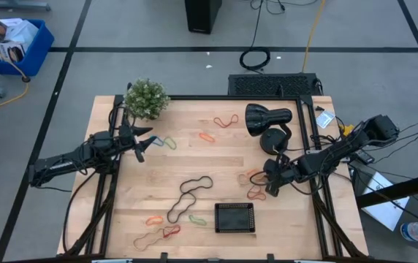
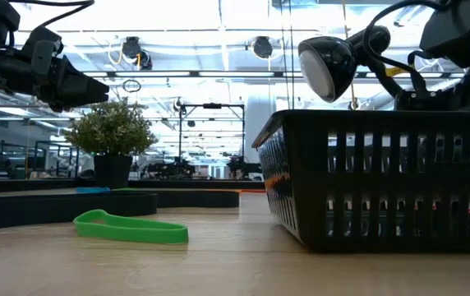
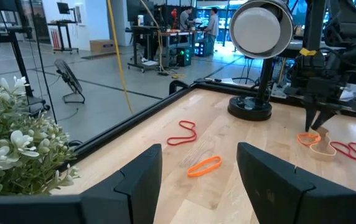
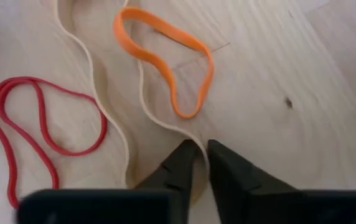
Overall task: Pick and place rubber bands into bin
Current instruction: Put the top brown rubber band into the black bin
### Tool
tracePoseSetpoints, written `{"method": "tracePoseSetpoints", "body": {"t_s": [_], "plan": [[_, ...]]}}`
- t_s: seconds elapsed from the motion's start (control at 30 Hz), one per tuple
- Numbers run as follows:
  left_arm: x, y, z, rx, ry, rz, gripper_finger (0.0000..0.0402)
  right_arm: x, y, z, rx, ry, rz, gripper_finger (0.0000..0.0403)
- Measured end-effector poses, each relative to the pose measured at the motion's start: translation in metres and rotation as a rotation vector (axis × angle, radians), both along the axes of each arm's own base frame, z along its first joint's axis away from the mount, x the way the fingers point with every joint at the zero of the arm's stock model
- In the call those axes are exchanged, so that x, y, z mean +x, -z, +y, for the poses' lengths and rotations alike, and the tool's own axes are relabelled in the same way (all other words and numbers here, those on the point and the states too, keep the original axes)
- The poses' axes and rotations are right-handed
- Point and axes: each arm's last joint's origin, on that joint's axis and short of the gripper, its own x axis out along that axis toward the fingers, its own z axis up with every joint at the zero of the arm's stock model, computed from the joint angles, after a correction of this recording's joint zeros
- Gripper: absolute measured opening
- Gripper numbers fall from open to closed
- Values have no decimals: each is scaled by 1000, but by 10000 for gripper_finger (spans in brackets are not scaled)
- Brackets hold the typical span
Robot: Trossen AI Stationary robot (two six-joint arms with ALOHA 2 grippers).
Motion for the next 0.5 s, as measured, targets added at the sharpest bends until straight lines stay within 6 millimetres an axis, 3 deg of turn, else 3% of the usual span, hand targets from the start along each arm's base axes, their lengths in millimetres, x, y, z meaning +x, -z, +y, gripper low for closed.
{"method": "tracePoseSetpoints", "body": {"t_s": [0.2,0.5], "plan": [[0,0,0,0,0,0,216,0,-2,0,17,-18,-11,7],[0,0,0,0,0,1,216,-7,-26,2,239,-2,-113,2]]}}
